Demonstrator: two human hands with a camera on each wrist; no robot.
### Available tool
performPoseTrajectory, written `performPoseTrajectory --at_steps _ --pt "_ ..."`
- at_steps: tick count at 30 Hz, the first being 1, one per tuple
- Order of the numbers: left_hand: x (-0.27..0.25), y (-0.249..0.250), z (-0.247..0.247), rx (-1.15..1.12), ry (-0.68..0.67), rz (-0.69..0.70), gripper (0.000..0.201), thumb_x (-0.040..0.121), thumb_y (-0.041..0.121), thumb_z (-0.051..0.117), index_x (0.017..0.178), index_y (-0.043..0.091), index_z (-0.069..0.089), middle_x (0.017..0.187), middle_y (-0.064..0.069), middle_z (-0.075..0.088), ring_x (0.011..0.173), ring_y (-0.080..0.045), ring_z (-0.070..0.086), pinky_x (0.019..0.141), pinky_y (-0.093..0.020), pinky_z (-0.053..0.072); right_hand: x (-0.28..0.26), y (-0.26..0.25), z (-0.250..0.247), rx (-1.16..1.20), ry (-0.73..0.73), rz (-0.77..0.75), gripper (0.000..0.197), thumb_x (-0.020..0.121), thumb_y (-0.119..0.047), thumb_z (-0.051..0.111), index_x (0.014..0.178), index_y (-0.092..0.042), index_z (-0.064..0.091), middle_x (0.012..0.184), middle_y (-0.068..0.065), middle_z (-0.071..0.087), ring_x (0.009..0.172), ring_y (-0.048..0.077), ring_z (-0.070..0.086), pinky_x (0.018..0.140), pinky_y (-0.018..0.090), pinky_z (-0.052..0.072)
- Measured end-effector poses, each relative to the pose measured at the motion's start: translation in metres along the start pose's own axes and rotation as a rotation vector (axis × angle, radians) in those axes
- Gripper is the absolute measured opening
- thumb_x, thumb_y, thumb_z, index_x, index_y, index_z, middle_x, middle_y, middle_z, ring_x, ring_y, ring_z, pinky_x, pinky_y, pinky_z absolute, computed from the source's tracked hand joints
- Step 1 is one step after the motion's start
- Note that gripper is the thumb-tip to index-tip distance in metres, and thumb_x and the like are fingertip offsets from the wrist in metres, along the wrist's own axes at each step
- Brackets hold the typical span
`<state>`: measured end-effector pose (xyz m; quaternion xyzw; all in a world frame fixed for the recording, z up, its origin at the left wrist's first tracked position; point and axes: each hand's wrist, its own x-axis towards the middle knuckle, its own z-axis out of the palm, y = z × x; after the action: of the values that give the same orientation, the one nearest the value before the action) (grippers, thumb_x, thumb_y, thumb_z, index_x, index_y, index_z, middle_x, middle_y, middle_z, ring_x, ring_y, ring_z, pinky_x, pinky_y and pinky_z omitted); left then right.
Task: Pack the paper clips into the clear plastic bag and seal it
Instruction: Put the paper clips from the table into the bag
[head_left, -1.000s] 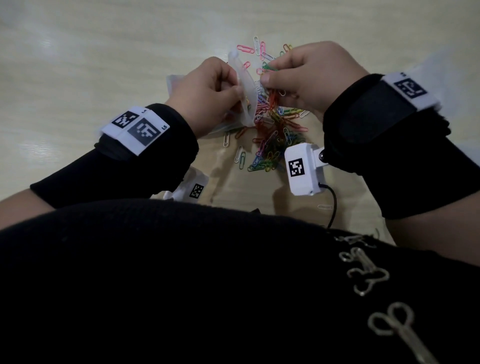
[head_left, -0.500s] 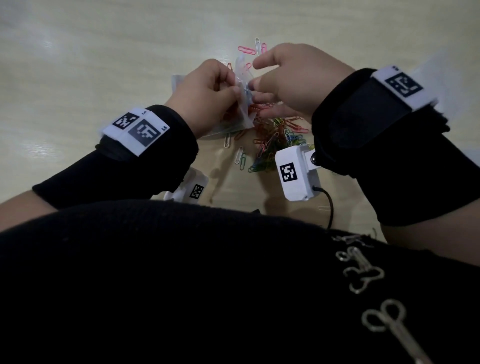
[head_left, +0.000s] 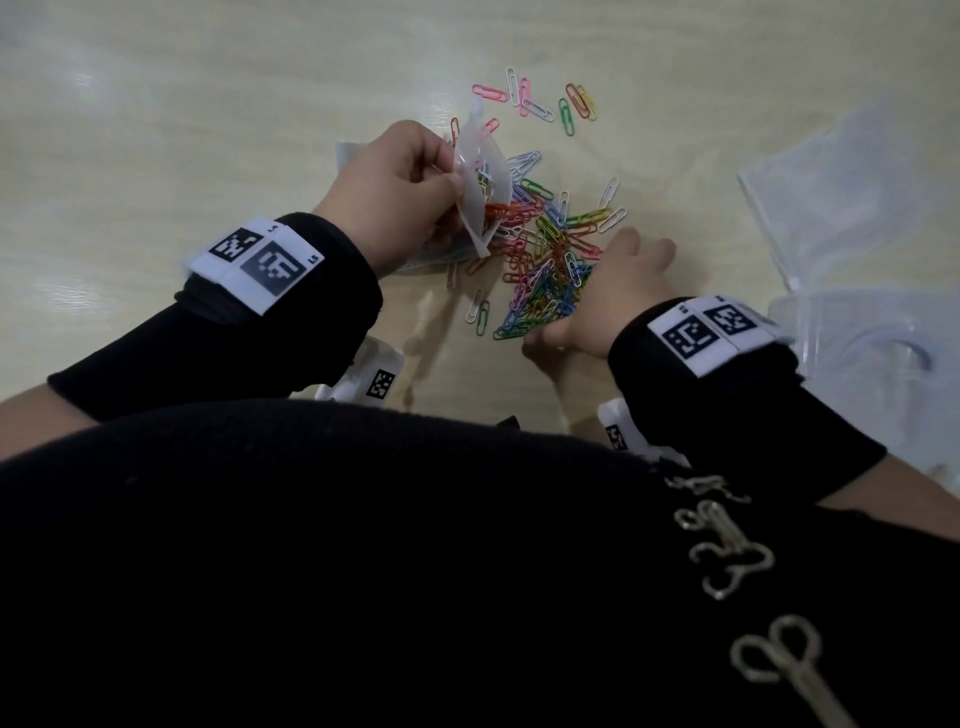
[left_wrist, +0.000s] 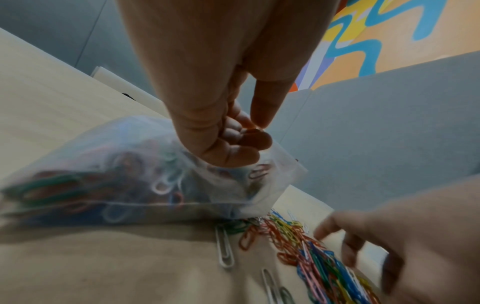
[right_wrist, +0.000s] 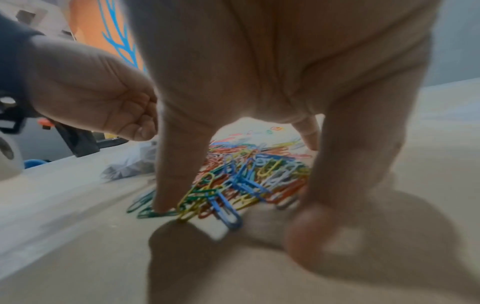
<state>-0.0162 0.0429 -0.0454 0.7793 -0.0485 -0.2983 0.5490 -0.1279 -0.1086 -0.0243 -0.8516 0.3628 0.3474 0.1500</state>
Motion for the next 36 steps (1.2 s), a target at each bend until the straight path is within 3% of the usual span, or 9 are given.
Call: performPoseTrajectory --at_steps 5,11,17,20,22,25,29,31,36 --pt "0.000 0.000 0.003 0.020 -0.009 0.003 0.012 0.083 0.019 0.058 0.076 0.027 0.052 0.066 -0.002 0.055 0.056 -0.015 0.055 0.054 -0.026 0.046 0.004 -0.018 0.008 0.130 0.122 -0.160 0.096 0.061 -0.045 0.086 0.133 -0.014 0.030 0.135 0.014 0.027 0.107 0.038 0.056 0.093 0.044 0.047" --pt "-0.001 0.004 0.003 0.023 -0.010 0.003 0.004 0.073 0.028 0.057 0.075 0.028 0.054 0.070 -0.003 0.059 0.070 -0.023 0.058 0.070 -0.041 0.051 0.025 -0.026 -0.002 0.093 0.274 -0.354 0.028 0.089 -0.012 0.059 0.116 -0.009 0.052 0.121 0.014 0.043 0.099 0.038 0.055 0.083 0.037 0.043" --pt "-0.002 0.004 0.002 -0.003 -0.005 -0.006 0.004 0.074 0.026 0.057 0.076 0.027 0.054 0.066 -0.002 0.059 0.062 -0.020 0.057 0.063 -0.032 0.047 0.033 -0.021 -0.028 0.107 0.255 -0.368 0.017 0.087 -0.022 0.063 0.103 -0.016 0.065 0.110 0.007 0.064 0.105 0.026 0.057 0.085 0.028 0.041" --pt "-0.002 0.005 0.003 -0.005 -0.011 -0.002 0.004 0.073 0.027 0.057 0.075 0.028 0.054 0.069 -0.003 0.060 0.067 -0.023 0.058 0.067 -0.037 0.051 0.029 -0.022 -0.039 0.399 0.198 -0.358 0.006 0.080 -0.023 0.073 0.079 -0.021 0.067 0.089 0.001 0.068 0.090 0.020 0.066 0.086 0.033 0.053" --pt "-0.002 0.007 0.005 -0.009 -0.017 -0.003 0.004 0.073 0.028 0.058 0.076 0.028 0.055 0.074 -0.005 0.061 0.071 -0.024 0.059 0.071 -0.042 0.052 0.024 -0.025 -0.047 0.689 0.103 -0.362 0.013 0.077 -0.014 0.077 0.072 -0.017 0.065 0.081 0.003 0.067 0.081 0.020 0.069 0.074 0.033 0.060" --pt "-0.004 0.009 0.006 -0.017 -0.022 -0.002 0.005 0.072 0.029 0.060 0.075 0.028 0.055 0.074 -0.006 0.060 0.073 -0.024 0.059 0.072 -0.044 0.052 0.014 -0.036 -0.054 0.920 -0.096 -0.402 0.012 0.078 -0.005 0.075 0.074 -0.009 0.064 0.076 0.005 0.063 0.071 0.015 0.068 0.066 0.025 0.059" --pt "-0.005 0.011 0.009 -0.048 -0.024 -0.009 0.008 0.070 0.029 0.062 0.075 0.028 0.055 0.074 -0.007 0.061 0.073 -0.026 0.060 0.073 -0.045 0.052 0.017 -0.050 -0.052 0.807 -0.120 -0.366 0.022 0.079 -0.017 0.076 0.085 0.002 0.068 0.092 0.019 0.069 0.087 0.026 0.072 0.079 0.037 0.060" --pt "-0.005 0.012 0.009 -0.062 -0.013 -0.009 0.008 0.071 0.027 0.060 0.076 0.025 0.054 0.072 -0.006 0.059 0.070 -0.026 0.059 0.071 -0.041 0.051 0.017 -0.055 -0.053 0.679 -0.106 -0.354 0.031 0.082 -0.025 0.069 0.103 -0.003 0.067 0.106 0.017 0.070 0.094 0.026 0.071 0.079 0.038 0.060" --pt "-0.005 0.011 0.005 -0.058 0.022 -0.014 0.005 0.073 0.027 0.058 0.076 0.025 0.054 0.069 -0.005 0.059 0.065 -0.024 0.057 0.063 -0.032 0.047 0.008 -0.061 -0.065 0.591 -0.146 -0.416 0.033 0.095 -0.008 0.044 0.125 -0.011 0.056 0.116 0.010 0.064 0.088 0.020 0.070 0.071 0.032 0.061"
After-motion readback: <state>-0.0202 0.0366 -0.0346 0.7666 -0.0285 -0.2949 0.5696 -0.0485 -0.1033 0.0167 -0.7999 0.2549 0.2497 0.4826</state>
